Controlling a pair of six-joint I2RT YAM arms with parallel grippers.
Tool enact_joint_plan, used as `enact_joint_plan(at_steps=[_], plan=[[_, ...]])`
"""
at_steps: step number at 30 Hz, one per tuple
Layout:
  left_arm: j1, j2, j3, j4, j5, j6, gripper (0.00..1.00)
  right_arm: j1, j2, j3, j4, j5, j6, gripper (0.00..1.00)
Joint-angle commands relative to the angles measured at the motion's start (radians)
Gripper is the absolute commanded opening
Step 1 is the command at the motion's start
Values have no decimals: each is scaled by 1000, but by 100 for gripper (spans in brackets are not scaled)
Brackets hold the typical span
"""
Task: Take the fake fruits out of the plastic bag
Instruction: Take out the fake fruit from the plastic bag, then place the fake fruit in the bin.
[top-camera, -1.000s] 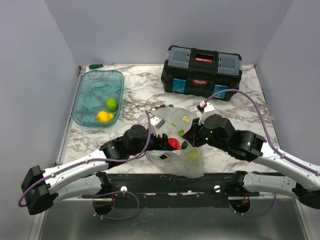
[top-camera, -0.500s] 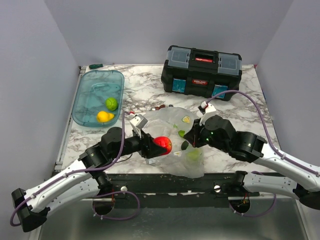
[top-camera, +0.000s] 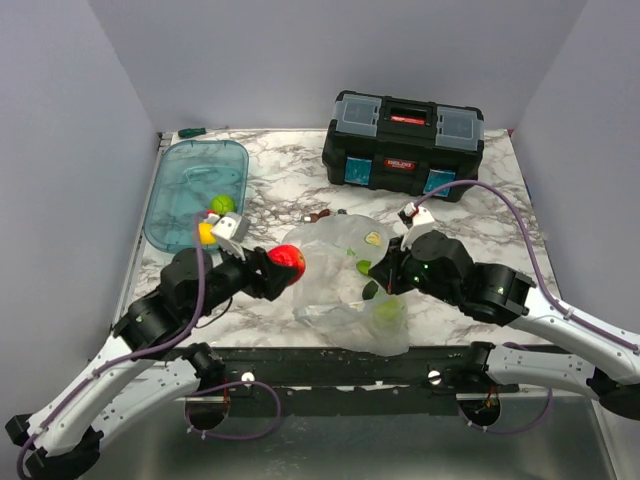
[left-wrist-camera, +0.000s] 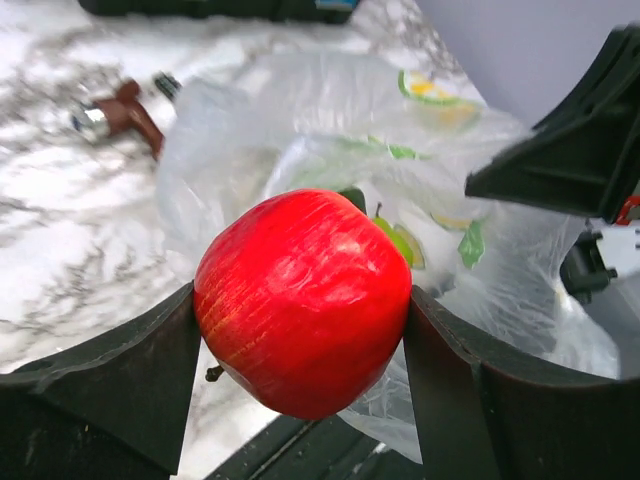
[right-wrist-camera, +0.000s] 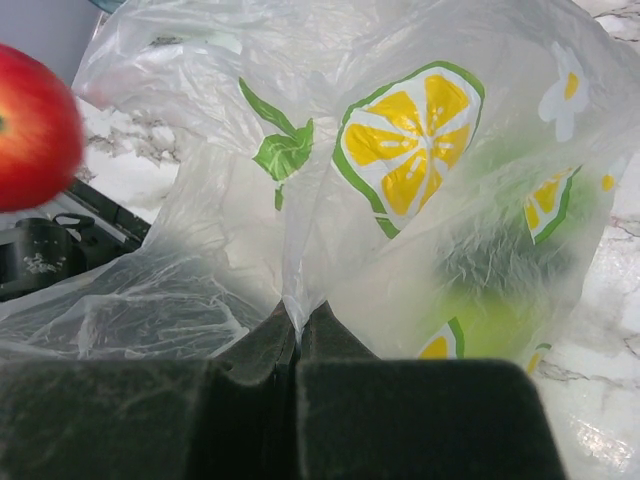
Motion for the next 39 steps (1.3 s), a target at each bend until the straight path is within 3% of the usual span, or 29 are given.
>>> enact_joint_plan(at_steps=[1, 3, 8, 9, 12, 19, 26, 29, 39], plan=[[5, -56, 85, -107, -198, 42, 0, 6, -3, -20, -2, 33, 3, 1], [7, -55, 97, -133, -288, 42, 0, 7, 2, -20, 2, 30, 4, 1], [22, 64, 90, -308, -728, -13, 0, 5, 6, -32, 18, 18, 4, 1], [45, 102, 83, -323, -748, -13, 0, 6, 6, -33, 18, 17, 4, 1], [151, 161, 67, -305, -718, 3, 0, 6, 2, -38, 12, 14, 2, 1], [387, 251, 30, -83, -687, 14, 0, 6, -11, -57, 18, 26, -3, 1], [675, 458, 126, -27, -488, -192, 0, 6, -10, -54, 27, 13, -12, 1], [759, 591, 237, -121, -510, -328, 0, 6, -10, -59, 38, 8, -15, 1], [940, 936, 451, -192, -456, -352, 0, 6, -15, -67, 60, 4, -21, 1]])
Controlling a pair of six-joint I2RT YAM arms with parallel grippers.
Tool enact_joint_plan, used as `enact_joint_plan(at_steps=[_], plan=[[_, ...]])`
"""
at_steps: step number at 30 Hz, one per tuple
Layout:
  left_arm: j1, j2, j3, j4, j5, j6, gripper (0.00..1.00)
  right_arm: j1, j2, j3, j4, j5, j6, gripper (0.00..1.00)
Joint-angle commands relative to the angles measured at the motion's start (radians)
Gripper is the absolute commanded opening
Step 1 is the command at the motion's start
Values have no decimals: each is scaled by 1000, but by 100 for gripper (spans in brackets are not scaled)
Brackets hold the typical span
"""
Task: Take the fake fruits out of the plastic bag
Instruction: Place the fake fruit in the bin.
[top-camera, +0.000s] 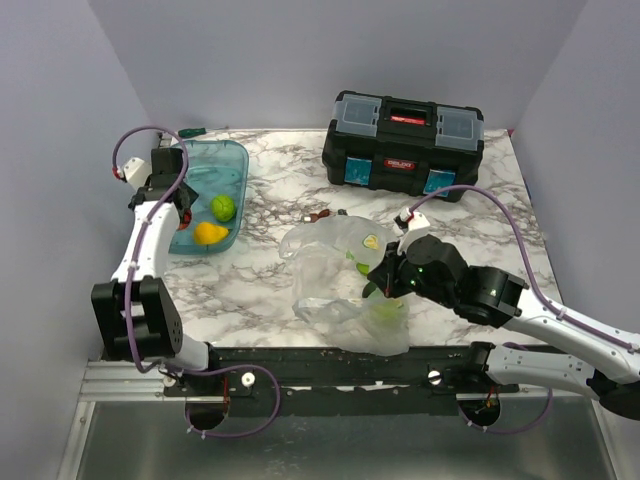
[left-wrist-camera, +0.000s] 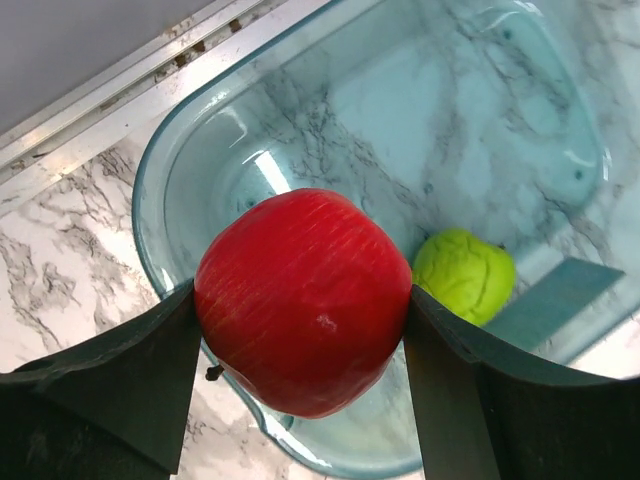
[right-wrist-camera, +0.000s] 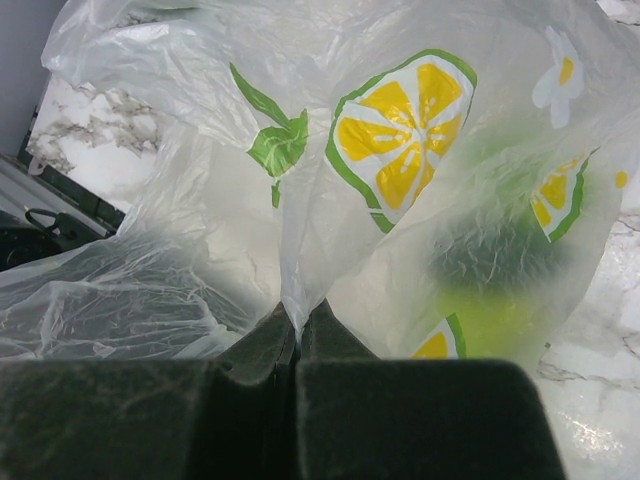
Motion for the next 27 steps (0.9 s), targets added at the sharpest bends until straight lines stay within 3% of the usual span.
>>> enact_joint_plan(at_steps=[1, 6, 10, 17, 27], plan=[[62, 115, 65, -74, 73, -69, 0, 6, -17, -11, 28, 5, -12, 1], [91, 164, 47, -31, 127, -70, 0, 5, -12, -5, 30, 1, -12, 1], [96, 253, 125, -121, 92, -58, 0, 6, -10, -3, 29, -1, -8, 1], [118, 320, 139, -136, 106, -56, 0, 5, -19, -4, 34, -4, 7, 1], [138, 379, 150, -176, 124, -76, 14, 6, -1, 18, 30, -13, 7, 1]])
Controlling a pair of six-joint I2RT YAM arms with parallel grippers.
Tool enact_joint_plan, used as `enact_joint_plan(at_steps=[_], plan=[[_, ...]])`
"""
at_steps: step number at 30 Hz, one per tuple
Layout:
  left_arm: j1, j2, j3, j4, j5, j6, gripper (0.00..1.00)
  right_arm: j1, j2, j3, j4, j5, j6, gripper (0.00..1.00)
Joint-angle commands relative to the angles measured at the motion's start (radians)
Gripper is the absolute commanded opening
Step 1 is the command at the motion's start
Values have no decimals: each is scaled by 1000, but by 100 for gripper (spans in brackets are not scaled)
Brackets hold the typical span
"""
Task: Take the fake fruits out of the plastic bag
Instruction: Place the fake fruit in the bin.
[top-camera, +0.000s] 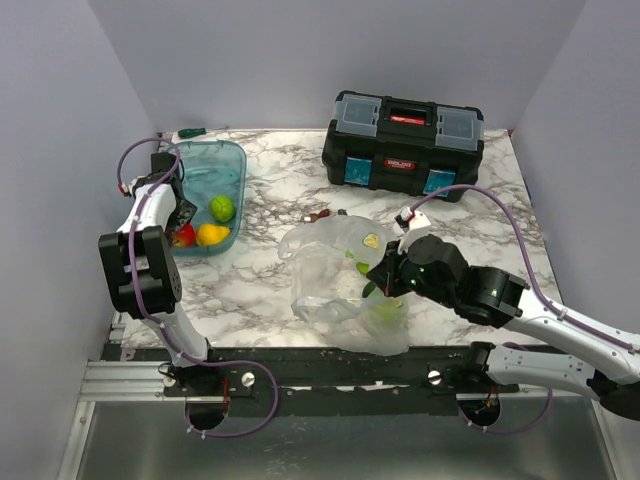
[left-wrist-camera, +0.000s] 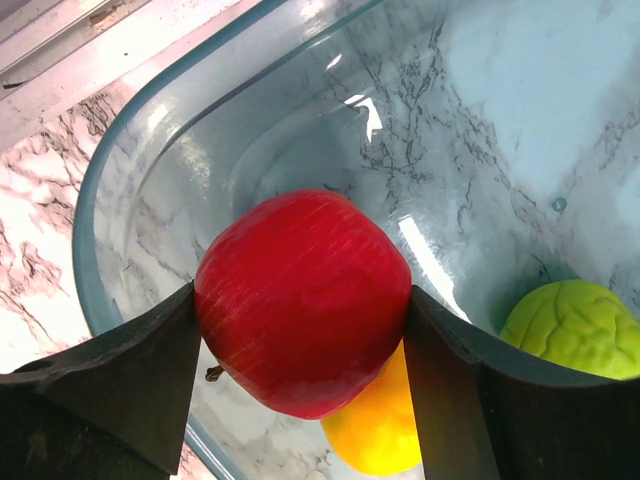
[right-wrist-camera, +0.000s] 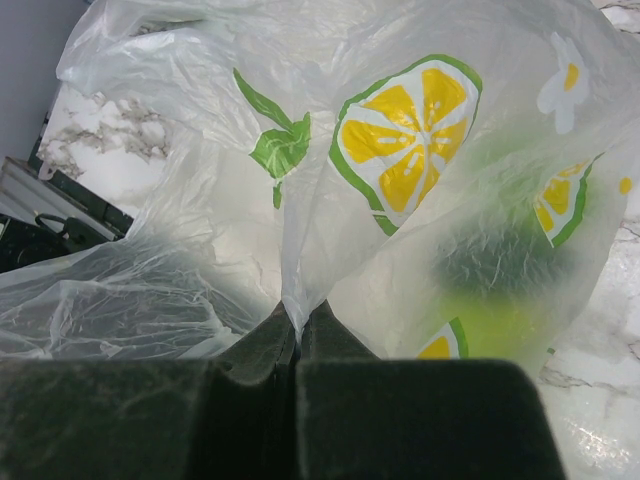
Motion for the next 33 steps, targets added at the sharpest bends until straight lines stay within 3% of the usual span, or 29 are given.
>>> enact_joint_plan(at_steps=[1, 16, 21, 23, 26, 30, 33], plan=[[18, 29, 19, -50, 25, -18, 17, 5, 5, 18, 14, -10, 7, 1], [36, 72, 35, -32, 76, 3, 47, 6, -8, 14, 1, -7, 24, 1], [37, 69, 31, -24, 94, 8, 52, 5, -12, 13, -1, -7, 27, 1], [37, 64, 27, -19, 111, 12, 58, 6, -11, 16, -3, -9, 27, 1], [36, 51, 5, 6, 150, 15, 77, 6, -14, 21, -9, -9, 28, 1], [37, 40, -4, 7, 151, 10, 82, 6, -19, 34, -19, -9, 28, 1], [38, 30, -3, -2, 159, 14, 91, 5, -24, 41, -23, -9, 28, 1]])
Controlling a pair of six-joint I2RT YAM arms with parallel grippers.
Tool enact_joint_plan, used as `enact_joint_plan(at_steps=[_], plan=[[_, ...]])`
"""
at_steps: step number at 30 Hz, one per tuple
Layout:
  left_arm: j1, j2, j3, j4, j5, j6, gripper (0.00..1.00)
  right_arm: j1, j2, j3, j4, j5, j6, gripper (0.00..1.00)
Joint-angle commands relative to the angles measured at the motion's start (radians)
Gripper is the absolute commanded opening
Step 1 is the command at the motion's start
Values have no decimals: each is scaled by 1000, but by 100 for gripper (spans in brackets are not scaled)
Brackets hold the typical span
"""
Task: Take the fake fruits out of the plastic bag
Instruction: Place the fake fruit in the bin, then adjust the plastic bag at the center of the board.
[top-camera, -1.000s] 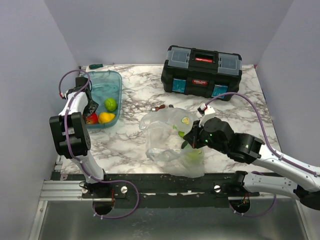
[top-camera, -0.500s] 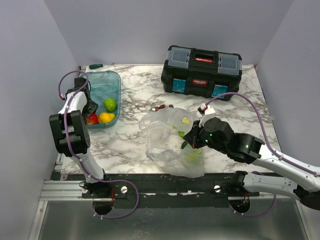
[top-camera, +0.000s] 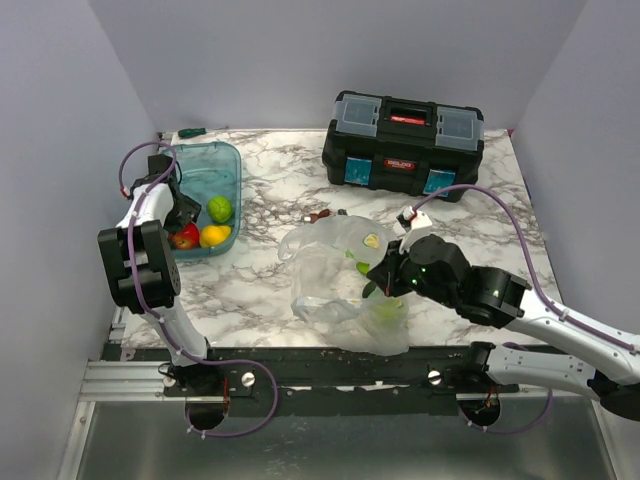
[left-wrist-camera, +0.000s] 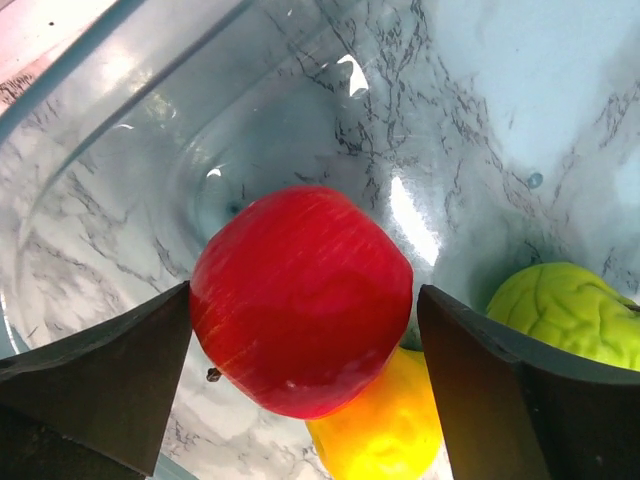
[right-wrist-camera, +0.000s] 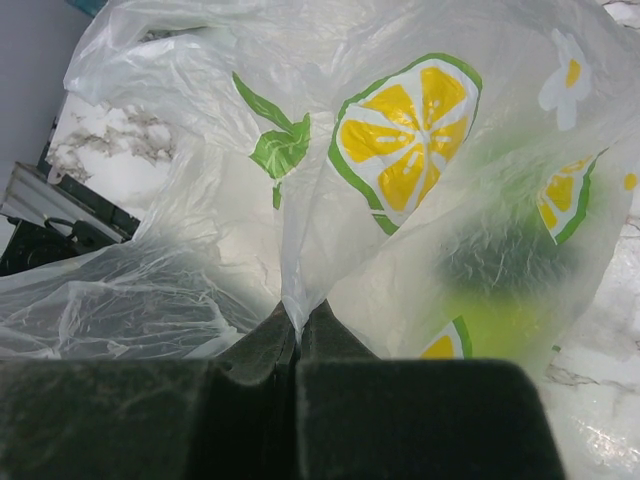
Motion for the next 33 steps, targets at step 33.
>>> enact_joint_plan(at_steps=[33], plan=[[-660, -1263, -631, 587, 1229, 282, 82, 7, 22, 83, -29, -12, -17, 1]])
